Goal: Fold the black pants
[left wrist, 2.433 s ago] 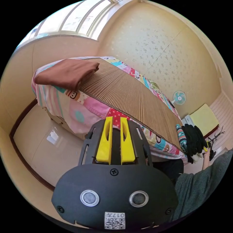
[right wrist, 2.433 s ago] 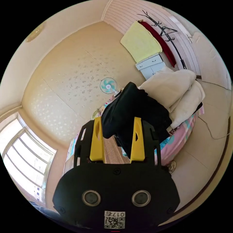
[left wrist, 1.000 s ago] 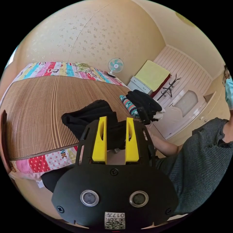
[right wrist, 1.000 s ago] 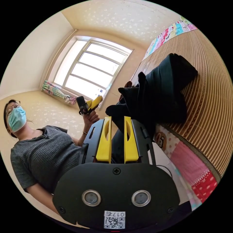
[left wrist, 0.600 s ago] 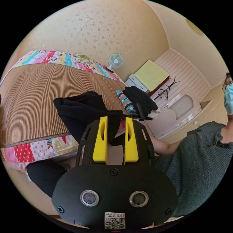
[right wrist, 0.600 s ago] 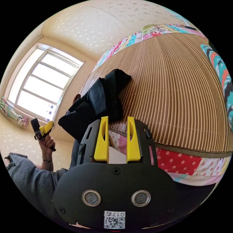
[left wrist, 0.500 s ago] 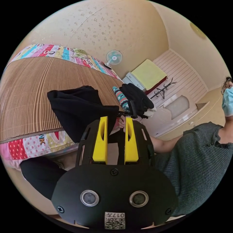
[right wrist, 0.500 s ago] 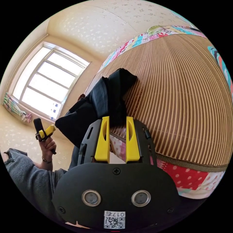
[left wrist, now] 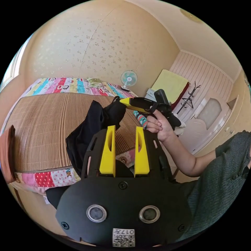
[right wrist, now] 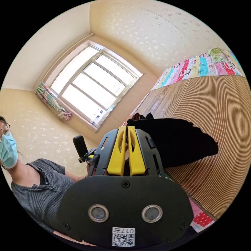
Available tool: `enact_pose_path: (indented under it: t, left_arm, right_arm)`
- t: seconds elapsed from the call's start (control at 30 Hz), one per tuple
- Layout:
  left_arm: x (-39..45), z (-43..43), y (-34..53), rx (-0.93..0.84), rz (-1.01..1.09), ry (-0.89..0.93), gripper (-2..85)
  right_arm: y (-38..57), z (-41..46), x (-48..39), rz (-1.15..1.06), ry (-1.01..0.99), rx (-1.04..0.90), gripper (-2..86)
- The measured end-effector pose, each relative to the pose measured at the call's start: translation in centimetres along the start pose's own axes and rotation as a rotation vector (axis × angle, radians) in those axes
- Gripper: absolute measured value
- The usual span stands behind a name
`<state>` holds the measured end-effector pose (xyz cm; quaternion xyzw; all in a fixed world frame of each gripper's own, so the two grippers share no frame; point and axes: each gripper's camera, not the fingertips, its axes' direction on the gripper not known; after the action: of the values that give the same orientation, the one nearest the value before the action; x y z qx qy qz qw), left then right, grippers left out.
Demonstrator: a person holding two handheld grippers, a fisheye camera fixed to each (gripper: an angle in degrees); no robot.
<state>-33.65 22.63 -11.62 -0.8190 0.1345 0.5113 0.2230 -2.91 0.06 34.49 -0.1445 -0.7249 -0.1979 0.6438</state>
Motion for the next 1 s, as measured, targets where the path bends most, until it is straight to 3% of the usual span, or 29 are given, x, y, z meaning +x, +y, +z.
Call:
enact_pose_path:
  t: [0.2,0.5,0.67,0.77,0.93,1.0]
  left_arm:
    - [1.4,6.0,-0.5,-0.021,0.010,-0.269,11.6]
    - [4.2,7.1,1.4,0.096,0.116,-0.297,13.6]
    - [3.1,13.0,-0.6,-0.088,0.114,-0.338,13.9]
    - [1.7,13.5,-1.1,-0.061,0.075,-0.242,7.4]
    - [0.4,12.0,-2.0,0.000,0.012,-0.186,4.9]
    - [0.7,11.1,-2.2,0.030,0.012,-0.180,4.8]
  right_arm:
    - [1.2,2.1,-1.1,0.022,0.000,0.003,0.9]
    - [3.5,2.3,-1.9,0.029,-0.010,-0.010,1.0]
    - [3.9,5.5,-5.1,-0.106,-0.068,-0.118,1.3]
    - [4.7,5.7,-7.0,-0.184,0.031,-0.149,1.7]
    - [10.9,-1.3,-7.5,-0.242,0.213,0.101,4.2]
    - [15.5,-3.5,-5.0,-0.149,0.374,0.142,7.1]
